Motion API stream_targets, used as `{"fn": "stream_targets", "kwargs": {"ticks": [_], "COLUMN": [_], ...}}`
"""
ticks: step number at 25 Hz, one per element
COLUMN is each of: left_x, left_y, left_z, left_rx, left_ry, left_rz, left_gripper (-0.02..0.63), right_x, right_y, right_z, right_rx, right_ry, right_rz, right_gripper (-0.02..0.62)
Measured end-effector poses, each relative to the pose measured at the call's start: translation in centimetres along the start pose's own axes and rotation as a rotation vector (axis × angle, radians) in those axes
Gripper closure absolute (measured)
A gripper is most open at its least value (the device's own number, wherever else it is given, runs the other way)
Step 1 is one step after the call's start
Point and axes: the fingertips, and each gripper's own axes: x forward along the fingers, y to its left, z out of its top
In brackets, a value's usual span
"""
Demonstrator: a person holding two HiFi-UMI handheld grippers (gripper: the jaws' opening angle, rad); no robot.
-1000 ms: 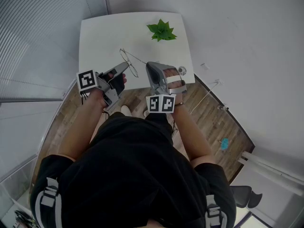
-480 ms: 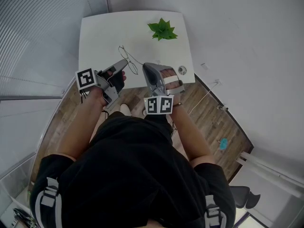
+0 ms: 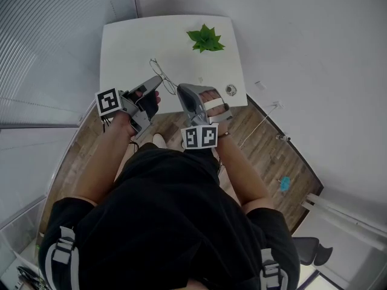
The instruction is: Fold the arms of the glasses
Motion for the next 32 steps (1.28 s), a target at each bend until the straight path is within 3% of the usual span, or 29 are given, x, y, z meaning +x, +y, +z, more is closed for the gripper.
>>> {"fn": "stream_targets", "kwargs": {"ticks": [20, 27, 32], "left_x": [1.0, 0.9, 1.1], "left_y": [-0.3, -0.3, 0.1], "left_z": [1.3, 1.8, 2.2], "left_rx": [0.005, 0.011, 0.014], "left_ry": [0.010, -0.013, -0.025], "left_rz": [-0.011, -0.001, -0.001], "left_gripper": [0.594, 0.594, 0.594], "right_x": [0.9, 0.7, 0.6], "right_y": [0.9, 0.3, -0.1], "right_z": [0.6, 0.2, -1.2], "right_rx": [-0.052, -0.025, 0.050], "right_ry": [-0.040, -0.033, -0.022], "right_rz": [0.056, 0.056, 0.051], "right_gripper": [0.520, 0.477, 0.465]}}
